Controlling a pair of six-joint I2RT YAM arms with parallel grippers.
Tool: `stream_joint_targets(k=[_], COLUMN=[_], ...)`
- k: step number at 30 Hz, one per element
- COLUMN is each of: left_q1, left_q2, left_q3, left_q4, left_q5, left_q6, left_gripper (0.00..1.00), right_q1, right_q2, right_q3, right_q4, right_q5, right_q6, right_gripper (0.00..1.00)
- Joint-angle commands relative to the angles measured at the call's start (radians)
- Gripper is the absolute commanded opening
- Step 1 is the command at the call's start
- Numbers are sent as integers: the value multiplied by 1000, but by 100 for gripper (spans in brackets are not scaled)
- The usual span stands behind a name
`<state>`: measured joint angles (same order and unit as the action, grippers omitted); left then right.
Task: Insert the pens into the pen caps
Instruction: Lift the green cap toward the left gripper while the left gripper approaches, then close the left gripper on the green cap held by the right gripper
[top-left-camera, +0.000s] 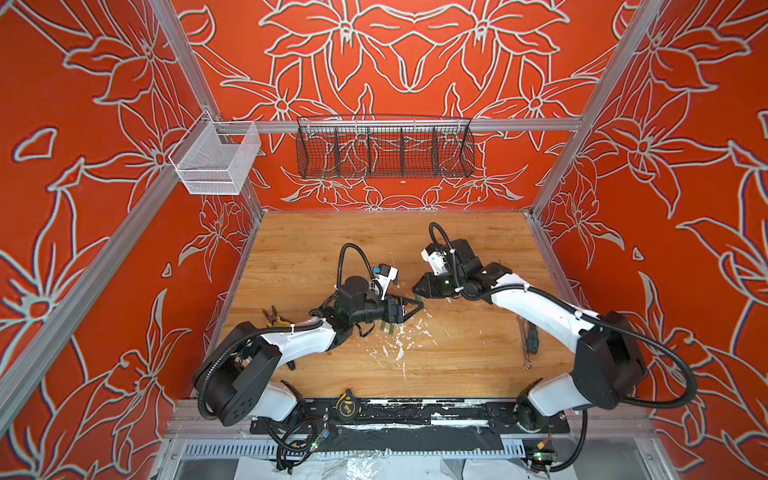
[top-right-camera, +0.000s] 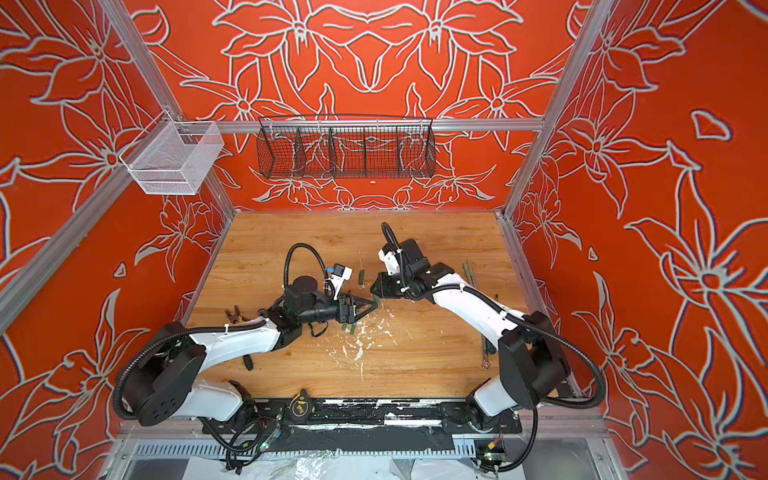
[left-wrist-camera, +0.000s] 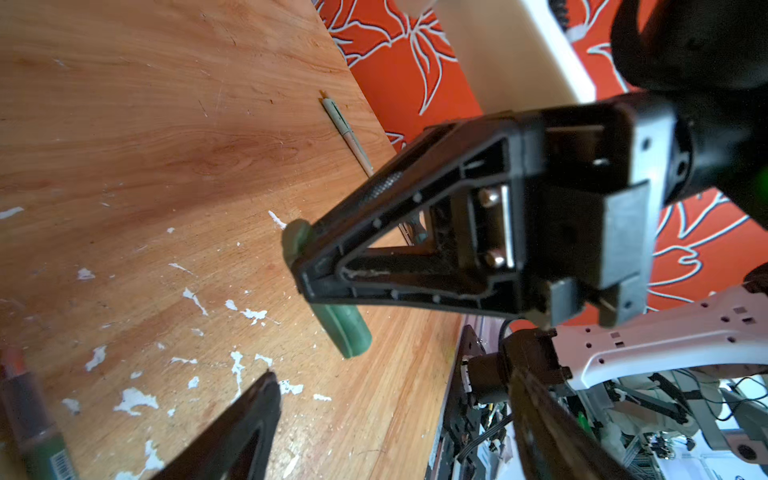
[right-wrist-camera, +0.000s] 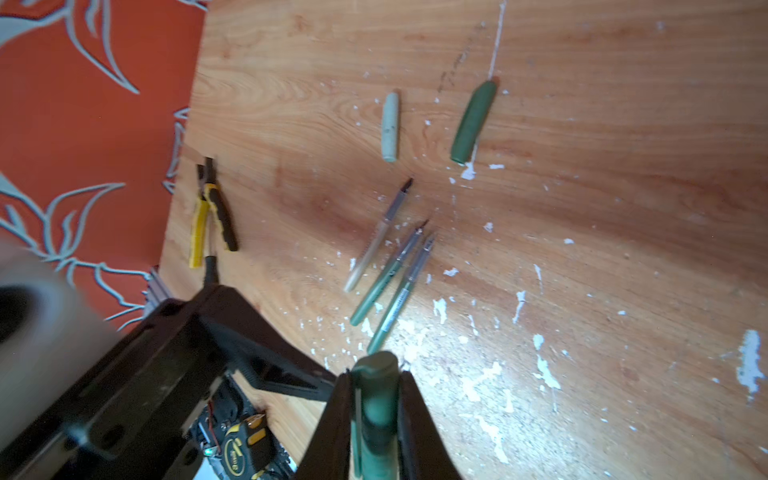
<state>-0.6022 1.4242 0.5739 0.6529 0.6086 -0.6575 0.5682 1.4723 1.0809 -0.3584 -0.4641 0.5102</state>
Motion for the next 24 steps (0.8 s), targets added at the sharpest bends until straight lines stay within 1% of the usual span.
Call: stream_joint_targets(k=[1, 4, 9, 11, 17, 21, 24], left_q1=[2, 2, 4, 5, 20, 34, 43], left_q2=[4, 3, 9, 9, -2, -19, -37], left_q3=[21, 23, 48, 45, 41, 34, 28], left_q4=[61, 88, 71, 78, 80, 72, 65], left_q5=[41, 60, 80, 80, 85, 82, 80], left_q6=[-13, -17, -7, -10, -12, -10, -7], left_gripper=[79, 72, 53, 48, 36, 31, 25], right_q1=[9, 15, 43, 51, 64, 70, 73], right_q2=[-52, -71, -108, -118, -139, -147, -153], right_q3=[-41, -51, -76, -78, -90, -96, -104], right_q4=[88, 106, 156, 166, 191, 204, 211], right_q5=[-71, -92, -93, -94, -98, -100, -98], right_q6=[34, 42, 38, 37, 37, 28, 19], right_gripper=[20, 20, 20, 20, 20, 20, 20])
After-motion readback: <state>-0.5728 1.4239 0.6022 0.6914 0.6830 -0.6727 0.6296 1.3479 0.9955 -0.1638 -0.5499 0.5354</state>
